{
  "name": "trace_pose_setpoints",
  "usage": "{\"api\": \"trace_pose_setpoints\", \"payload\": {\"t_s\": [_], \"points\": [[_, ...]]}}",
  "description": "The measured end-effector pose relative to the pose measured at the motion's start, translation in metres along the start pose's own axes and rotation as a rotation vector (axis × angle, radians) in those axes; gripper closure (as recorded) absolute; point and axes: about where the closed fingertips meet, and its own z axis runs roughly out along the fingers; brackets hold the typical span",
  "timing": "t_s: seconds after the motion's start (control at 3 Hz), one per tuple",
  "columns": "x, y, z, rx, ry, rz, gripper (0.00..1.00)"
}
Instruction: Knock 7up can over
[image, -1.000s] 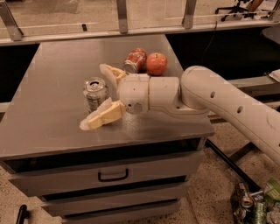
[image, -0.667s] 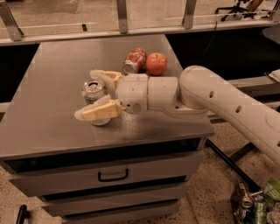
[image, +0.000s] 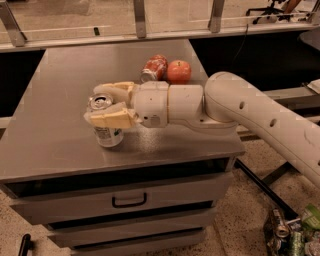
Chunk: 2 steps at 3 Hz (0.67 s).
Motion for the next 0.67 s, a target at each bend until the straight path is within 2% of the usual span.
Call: {"api": "trace_pose_setpoints", "payload": {"t_s": [0.33, 0.67], "points": [[-0.026, -0.011, -0.014, -0.003, 0.075, -0.033, 1.00], [-0.065, -0.022, -0.032, -0.023, 0.224, -0.093, 1.00]]}}
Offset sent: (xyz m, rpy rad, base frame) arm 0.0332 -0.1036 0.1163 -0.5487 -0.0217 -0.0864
